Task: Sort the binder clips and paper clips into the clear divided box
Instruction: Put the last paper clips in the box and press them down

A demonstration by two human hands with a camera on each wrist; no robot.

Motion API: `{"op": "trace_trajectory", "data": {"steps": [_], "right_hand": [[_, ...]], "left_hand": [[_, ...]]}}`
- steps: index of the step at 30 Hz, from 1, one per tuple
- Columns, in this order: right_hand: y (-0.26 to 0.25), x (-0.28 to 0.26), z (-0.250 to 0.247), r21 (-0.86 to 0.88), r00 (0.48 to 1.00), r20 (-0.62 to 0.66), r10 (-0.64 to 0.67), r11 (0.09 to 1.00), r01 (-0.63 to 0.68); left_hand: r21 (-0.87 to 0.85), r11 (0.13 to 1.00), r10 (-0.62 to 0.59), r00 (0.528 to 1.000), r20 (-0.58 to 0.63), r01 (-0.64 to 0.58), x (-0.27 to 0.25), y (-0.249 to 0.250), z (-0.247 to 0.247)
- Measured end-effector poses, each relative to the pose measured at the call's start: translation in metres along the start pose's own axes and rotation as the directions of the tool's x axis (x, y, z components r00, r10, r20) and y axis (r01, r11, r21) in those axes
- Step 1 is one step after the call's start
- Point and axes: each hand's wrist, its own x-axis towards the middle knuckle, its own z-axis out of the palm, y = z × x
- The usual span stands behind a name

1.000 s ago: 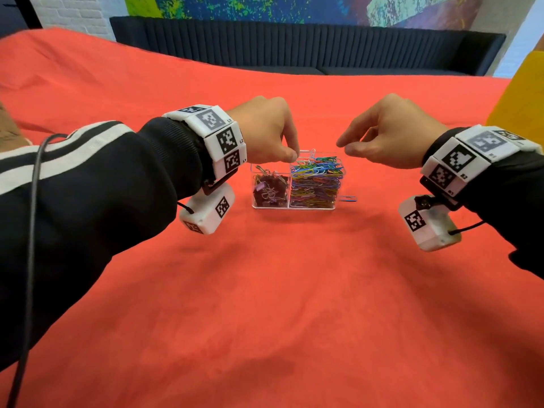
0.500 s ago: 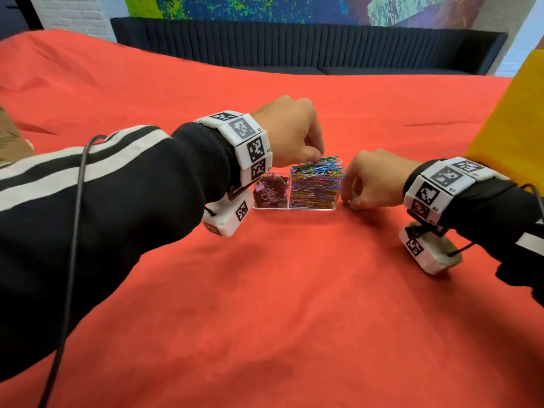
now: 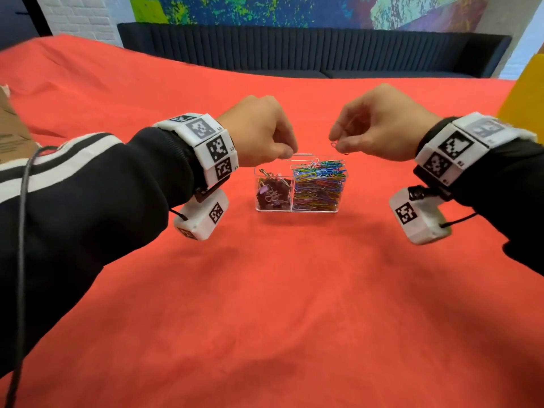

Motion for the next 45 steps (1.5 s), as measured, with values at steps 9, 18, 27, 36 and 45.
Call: {"op": "trace_trajectory", "data": {"steps": [9, 18, 27, 36, 45], "right_hand": [[0.007, 0.001, 0.007, -0.086, 0.999, -0.035, 0.034, 0.996, -0.037], [0.011, -0.011, 0.009, -0.088, 0.997, -0.011, 0.08, 0.993, -0.081], [0.01, -0.015, 0.007, -0.035, 0.99, -0.074, 0.117, 0.992, -0.12], [0.012, -0.018, 0.007, 0.043, 0.989, -0.066, 0.133, 0.991, -0.13], [0.02, -0.033, 0.014, 0.223, 0.979, 0.129, 0.155, 0.958, -0.181]], "left_hand": [[0.061, 0.998, -0.03, 0.996, 0.083, 0.025, -0.007, 0.006, 0.01], [-0.016, 0.999, -0.026, 0.997, 0.074, 0.028, -0.005, 0.009, 0.014], [-0.042, 0.998, -0.043, 0.998, 0.038, 0.045, -0.006, 0.009, 0.012], [-0.087, 0.996, -0.022, 0.998, 0.064, 0.028, -0.005, 0.015, 0.014], [-0.039, 0.991, -0.125, 0.987, 0.103, 0.129, -0.03, -0.017, -0.01]]}}
